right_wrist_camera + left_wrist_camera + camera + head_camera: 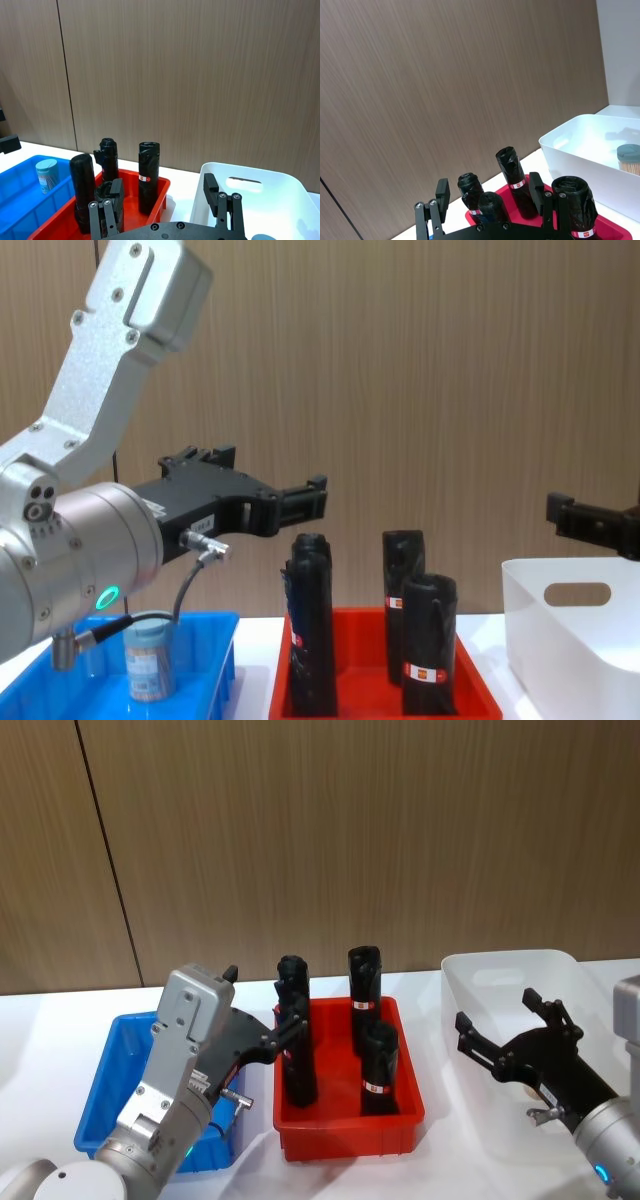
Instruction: Pick the cotton swabs from the blue box and place them into the white box.
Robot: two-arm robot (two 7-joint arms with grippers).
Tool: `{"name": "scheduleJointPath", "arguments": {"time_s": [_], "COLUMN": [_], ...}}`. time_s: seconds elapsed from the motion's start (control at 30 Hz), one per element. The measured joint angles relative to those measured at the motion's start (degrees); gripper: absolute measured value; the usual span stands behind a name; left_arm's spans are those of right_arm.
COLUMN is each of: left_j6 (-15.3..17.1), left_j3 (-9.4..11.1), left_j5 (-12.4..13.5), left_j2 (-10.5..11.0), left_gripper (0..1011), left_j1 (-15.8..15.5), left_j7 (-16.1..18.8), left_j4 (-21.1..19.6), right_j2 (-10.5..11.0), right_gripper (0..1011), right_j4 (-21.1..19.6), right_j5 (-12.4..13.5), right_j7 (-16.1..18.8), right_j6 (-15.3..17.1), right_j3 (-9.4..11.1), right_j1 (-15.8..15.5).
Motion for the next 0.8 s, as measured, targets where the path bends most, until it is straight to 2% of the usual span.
{"name": "scheduleJointPath", "arguments": {"time_s": [0.4, 0.8], "left_j6": [-0.04, -0.04], "left_j3": [-0.04, -0.04], "left_j5": [-0.01, -0.02], "left_j2": [0.01, 0.01], "left_gripper": [1004, 1004], "left_j1": [-0.03, -0.04], "left_j7": [0.00, -0.01], "left_j4": [0.00, 0.05], "right_j2": [-0.05, 0.14], "right_gripper": [1002, 1002], "right_j4": [0.50, 2.44], "right_j5": [0.44, 0.68], "right_j7": [2.03, 7.75], "right_j6": [0.87, 3.79], "right_j3": [0.07, 0.10], "right_j1": [0.48, 2.20]}}
